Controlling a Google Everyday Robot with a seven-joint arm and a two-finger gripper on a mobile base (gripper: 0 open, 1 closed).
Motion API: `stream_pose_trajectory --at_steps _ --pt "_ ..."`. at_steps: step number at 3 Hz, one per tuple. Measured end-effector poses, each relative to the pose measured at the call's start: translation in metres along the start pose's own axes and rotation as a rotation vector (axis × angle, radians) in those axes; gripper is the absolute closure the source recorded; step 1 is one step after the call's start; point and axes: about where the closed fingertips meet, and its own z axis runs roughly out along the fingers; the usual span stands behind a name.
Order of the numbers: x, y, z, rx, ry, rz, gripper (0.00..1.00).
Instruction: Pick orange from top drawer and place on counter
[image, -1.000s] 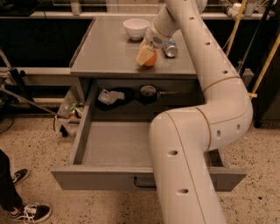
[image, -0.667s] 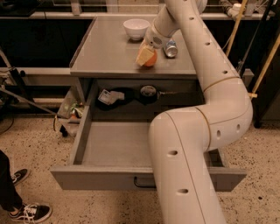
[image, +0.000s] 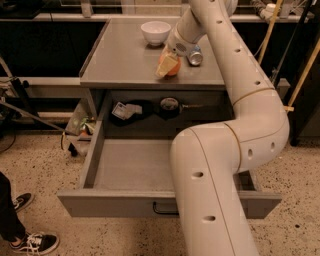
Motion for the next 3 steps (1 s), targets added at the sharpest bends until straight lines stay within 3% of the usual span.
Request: stream_pose_trajectory --at_steps 1,2,3 --pt "0.0 0.0 0.0 0.0 0.0 0.0 0.0" --pt "0.0 0.0 0.0 0.0 0.0 0.0 0.0" --pt "0.0 -0.002 -0.036 0.032 0.007 0.028 0.0"
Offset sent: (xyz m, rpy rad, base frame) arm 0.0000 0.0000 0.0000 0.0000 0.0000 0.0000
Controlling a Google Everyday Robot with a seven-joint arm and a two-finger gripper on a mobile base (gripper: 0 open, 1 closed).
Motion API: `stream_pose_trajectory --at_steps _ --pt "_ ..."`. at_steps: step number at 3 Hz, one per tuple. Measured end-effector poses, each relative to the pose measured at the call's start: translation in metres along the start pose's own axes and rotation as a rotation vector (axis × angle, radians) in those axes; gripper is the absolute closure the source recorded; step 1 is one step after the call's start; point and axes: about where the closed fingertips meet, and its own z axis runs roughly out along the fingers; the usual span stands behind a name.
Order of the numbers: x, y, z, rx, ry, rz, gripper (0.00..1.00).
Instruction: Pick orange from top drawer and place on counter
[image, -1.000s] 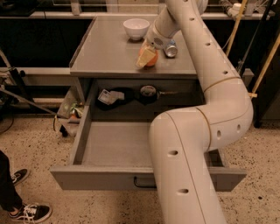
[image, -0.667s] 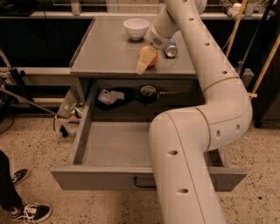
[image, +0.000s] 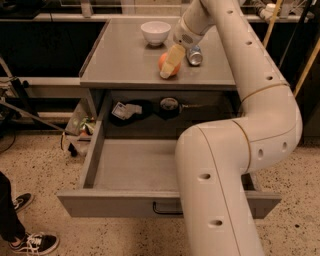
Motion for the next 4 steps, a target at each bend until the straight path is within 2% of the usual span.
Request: stream_pose_trajectory --at_steps 1,2,3,4 --pt "0.011 0.014 -0.068 0.005 0.034 0.069 0.0" --pt "0.02 0.043 -0.139 0.006 0.07 0.127 0.0" --pt "0.029 0.07 -0.212 0.071 -0.003 0.177 0.0" --pt "0.028 0.094 -0.242 0.087 -0.029 0.172 0.0"
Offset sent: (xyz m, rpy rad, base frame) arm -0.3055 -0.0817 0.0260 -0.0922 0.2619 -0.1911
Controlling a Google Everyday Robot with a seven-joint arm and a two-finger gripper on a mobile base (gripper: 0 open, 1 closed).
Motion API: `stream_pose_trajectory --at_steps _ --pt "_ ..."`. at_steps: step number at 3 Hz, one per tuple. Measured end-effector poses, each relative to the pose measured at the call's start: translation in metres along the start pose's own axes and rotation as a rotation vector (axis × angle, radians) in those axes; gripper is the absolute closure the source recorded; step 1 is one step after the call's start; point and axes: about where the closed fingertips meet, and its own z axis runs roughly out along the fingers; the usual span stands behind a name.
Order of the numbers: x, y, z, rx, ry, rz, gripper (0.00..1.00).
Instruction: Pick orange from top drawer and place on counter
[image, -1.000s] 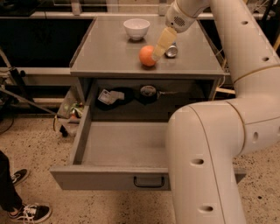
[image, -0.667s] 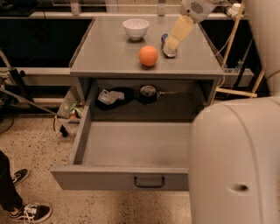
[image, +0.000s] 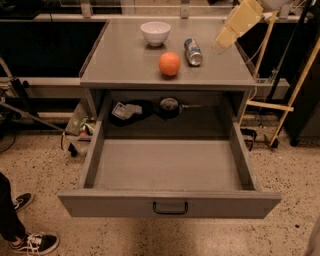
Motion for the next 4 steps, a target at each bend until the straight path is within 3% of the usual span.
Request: stream_pose_trajectory --at_steps 1,2,3,4 --pt "0.0 0.0 0.0 0.0 0.0 0.0 0.0" --pt "0.001 0.012 0.0 -0.086 -0.005 -0.003 0.0" --pt "-0.015 0.02 -0.019 -0.171 -0.11 0.019 0.0" --pt "-0.041 0.027 -0.029 -0.206 -0.208 0.009 0.0"
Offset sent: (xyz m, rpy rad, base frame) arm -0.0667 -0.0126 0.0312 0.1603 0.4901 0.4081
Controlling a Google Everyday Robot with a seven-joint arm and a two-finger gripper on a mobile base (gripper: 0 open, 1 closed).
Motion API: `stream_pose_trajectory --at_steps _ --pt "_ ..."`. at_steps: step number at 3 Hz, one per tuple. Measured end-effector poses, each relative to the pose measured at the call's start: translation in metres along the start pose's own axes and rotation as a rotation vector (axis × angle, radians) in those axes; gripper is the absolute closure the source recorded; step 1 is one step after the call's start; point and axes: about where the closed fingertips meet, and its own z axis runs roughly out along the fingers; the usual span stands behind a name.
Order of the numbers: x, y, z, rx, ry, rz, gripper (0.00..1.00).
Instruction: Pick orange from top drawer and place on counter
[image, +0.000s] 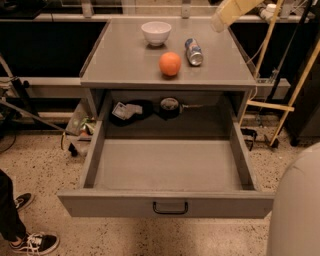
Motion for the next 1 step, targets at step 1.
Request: stream_pose_trajectory --at_steps 1 --pt "-0.0047 -0.006 0.0032 0.017 -0.018 0.001 0.0"
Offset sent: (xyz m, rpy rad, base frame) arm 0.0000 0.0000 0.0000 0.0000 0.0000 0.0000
